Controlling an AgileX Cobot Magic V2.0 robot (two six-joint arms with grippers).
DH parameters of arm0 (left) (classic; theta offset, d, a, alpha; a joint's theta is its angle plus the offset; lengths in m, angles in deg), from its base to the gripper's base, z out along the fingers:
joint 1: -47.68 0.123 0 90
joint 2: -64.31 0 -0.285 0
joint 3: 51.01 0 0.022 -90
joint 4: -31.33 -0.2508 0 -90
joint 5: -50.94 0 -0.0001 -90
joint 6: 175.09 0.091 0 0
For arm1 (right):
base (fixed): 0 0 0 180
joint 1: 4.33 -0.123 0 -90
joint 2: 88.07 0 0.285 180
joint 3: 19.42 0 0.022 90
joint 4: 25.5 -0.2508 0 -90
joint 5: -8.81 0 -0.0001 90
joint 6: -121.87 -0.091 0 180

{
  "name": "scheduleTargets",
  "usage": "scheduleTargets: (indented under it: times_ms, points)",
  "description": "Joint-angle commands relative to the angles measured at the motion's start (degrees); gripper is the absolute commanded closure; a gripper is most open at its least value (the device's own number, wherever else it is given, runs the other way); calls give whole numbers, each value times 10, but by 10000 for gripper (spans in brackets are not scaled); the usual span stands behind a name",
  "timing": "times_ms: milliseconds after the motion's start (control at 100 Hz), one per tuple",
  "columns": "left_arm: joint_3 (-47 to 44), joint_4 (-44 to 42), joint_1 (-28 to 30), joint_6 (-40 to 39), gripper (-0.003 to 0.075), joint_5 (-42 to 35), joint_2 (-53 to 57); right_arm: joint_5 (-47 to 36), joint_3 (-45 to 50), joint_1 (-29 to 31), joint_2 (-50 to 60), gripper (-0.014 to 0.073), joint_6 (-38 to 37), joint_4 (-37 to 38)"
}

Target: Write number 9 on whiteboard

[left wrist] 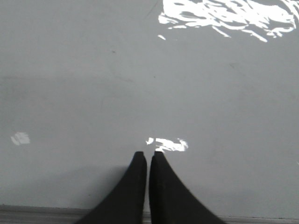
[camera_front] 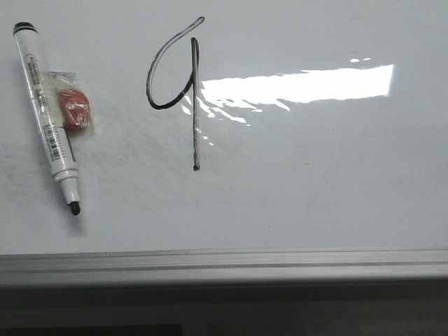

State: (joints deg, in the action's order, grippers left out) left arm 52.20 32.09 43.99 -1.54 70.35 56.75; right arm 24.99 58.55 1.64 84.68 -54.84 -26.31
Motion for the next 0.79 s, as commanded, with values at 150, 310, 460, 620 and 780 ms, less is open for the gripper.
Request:
scheduleTargets:
  times_ms: [150, 310, 460, 620, 780]
  points:
    - [-24, 2, 1, -6, 741, -21, 16, 9, 6, 4, 13, 658, 13, 4]
    - [-24, 2, 1, -6, 741, -21, 16, 9, 6, 4, 13, 658, 13, 4]
    - [-24, 2, 1, -6, 741, -21, 16, 9, 6, 4, 13, 658, 13, 4]
    - [-24, 2, 1, -6, 741, -21, 16, 9, 6, 4, 13, 658, 13, 4]
    - [-24, 2, 1, -6, 741, -21, 16, 9, 6, 4, 13, 658, 13, 4]
